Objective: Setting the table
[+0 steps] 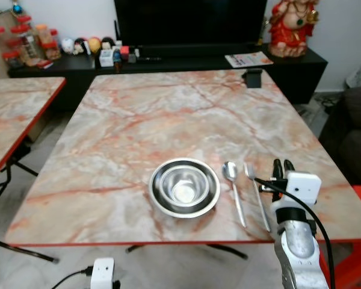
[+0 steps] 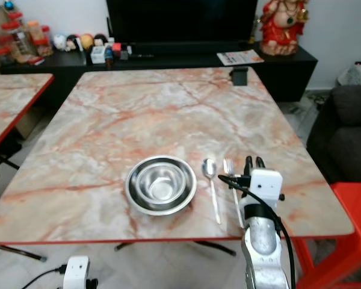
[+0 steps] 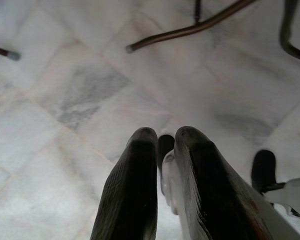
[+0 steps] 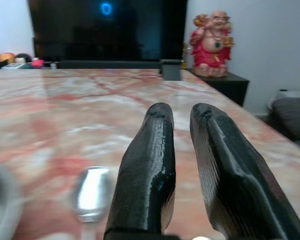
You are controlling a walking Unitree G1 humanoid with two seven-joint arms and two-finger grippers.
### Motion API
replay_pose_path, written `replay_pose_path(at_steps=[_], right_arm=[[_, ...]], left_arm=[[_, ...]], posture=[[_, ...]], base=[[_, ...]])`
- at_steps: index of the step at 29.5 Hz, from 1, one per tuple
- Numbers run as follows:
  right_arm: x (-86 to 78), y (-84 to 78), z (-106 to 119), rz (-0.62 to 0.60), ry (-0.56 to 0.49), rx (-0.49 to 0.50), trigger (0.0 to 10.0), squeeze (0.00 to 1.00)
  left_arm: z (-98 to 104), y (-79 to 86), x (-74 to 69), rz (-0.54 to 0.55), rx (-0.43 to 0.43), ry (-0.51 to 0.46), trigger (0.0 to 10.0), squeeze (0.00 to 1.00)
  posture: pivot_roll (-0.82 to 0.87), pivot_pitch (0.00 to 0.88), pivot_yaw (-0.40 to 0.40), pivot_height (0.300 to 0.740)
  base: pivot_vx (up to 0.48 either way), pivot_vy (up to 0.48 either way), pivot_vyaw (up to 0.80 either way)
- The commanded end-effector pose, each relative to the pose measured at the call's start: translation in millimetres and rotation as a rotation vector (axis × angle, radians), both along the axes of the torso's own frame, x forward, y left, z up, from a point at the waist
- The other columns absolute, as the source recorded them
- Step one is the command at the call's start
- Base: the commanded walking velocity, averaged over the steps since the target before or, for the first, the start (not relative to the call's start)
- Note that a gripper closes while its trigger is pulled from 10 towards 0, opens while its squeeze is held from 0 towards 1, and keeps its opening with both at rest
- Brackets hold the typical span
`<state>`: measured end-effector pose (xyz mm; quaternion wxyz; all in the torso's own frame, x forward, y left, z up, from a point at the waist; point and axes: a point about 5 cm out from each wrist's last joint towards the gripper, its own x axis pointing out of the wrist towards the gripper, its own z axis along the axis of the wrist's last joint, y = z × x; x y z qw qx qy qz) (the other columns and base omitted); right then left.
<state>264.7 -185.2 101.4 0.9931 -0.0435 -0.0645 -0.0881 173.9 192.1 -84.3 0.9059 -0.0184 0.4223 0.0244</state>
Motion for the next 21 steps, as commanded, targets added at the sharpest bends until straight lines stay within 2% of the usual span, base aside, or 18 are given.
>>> replay_pose_path(at_steps=[1,14,21], right_arm=[[0.7,4.8,-3.3,0.010,0.016,0.010,10.0,0.00],[1.9,6.1,-5.2,0.013,0.021,0.017,10.0,0.00],[-4.6,2.2,-6.9,-0.014,0.020,0.010,10.0,0.00]], left_arm=[[-1.6,6.6,-4.9,0.016,0.008,0.020,10.0,0.00],[-2.4,6.9,-7.0,0.025,0.006,0.022,10.0,0.00],[-2.4,7.5,-7.3,0.022,0.006,0.023,10.0,0.00]], posture=[[-0.09,0.000,0.039,0.740],[-0.08,0.000,0.033,0.740],[-0.09,0.000,0.037,0.740]], base=[[0.000,0.469,0.00],[0.000,0.460,0.00],[0.000,0.401,0.00]])
